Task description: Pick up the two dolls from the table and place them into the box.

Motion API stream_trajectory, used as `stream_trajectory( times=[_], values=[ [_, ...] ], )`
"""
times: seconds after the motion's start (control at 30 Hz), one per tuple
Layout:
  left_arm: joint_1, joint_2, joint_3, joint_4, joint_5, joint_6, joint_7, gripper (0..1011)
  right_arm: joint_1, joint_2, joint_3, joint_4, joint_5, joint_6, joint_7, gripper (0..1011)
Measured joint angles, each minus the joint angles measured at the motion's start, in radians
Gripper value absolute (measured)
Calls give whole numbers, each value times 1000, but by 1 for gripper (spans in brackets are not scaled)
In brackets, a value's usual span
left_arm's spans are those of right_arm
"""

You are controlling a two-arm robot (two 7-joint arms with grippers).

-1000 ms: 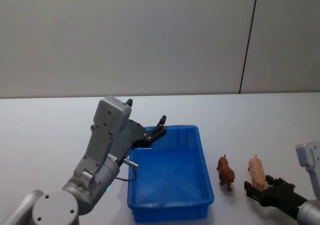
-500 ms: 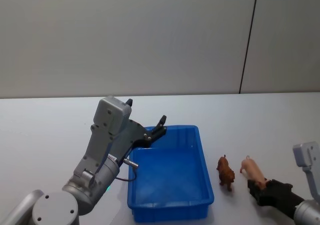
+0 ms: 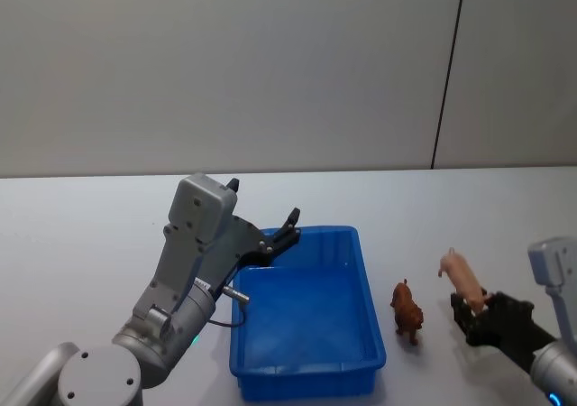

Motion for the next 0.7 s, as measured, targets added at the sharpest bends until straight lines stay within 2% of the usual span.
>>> stream_trajectory(
  times=[0.27,0.5,0.7],
  values=[
    [0,0,0,0,0,0,0,1001,4,4,-1,-71,-43,-25,0,346],
    [0,0,0,0,0,0,0,1001,27,2,-5,-117,-70,-28,50,346],
    [0,0,0,0,0,0,0,1001,65,-9,-11,-133,-87,-9,129,346]
  ],
)
